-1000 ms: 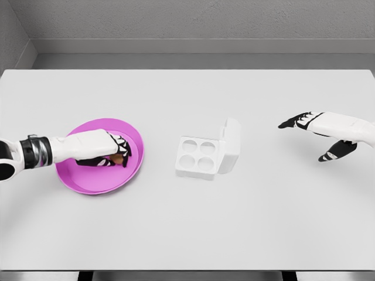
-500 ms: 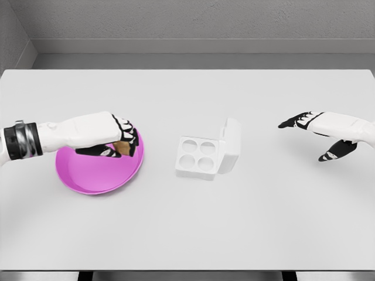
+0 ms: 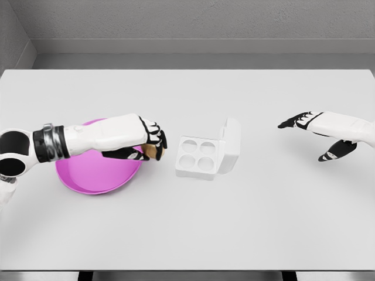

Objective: Pack egg into the box and close the box lid

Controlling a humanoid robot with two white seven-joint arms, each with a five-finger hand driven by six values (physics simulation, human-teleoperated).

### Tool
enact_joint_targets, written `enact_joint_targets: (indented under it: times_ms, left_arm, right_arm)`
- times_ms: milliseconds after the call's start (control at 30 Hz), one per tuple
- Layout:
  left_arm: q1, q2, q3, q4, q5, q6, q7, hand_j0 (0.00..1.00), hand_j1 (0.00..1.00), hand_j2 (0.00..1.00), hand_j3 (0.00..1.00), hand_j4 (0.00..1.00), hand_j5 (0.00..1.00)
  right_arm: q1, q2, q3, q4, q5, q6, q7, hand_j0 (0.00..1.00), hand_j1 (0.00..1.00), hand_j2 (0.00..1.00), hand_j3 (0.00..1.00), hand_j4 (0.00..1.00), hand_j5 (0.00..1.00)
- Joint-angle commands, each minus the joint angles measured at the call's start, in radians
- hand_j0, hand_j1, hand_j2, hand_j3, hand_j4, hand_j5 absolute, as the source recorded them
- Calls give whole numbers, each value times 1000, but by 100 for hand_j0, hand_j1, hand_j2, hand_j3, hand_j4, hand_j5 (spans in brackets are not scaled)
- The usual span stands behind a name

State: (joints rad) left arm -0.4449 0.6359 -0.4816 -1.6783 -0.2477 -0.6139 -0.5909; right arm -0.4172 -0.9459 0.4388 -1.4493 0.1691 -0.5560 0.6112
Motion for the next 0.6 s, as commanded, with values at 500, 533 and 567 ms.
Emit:
enact_joint_targets:
  times_ms: [500, 533, 567]
  left_arm:
    - [-20, -208, -25, 114, 45, 3, -1, 33, 33, 33, 33, 33, 33]
    - [-20, -222, -25, 115, 57, 3, -1, 33, 33, 33, 33, 33, 33]
    - [-21, -223, -23, 120, 73, 3, -1, 33, 33, 33, 33, 33, 33]
  right_arm:
    - [-5, -10, 11, 0, -6, 4, 0, 100, 100, 100, 100, 100, 100]
    - [-5, -10, 11, 0, -6, 2, 0, 100, 100, 100, 100, 100, 100]
    - [-5, -10, 11, 0, -6, 2, 0, 100, 100, 100, 100, 100, 100]
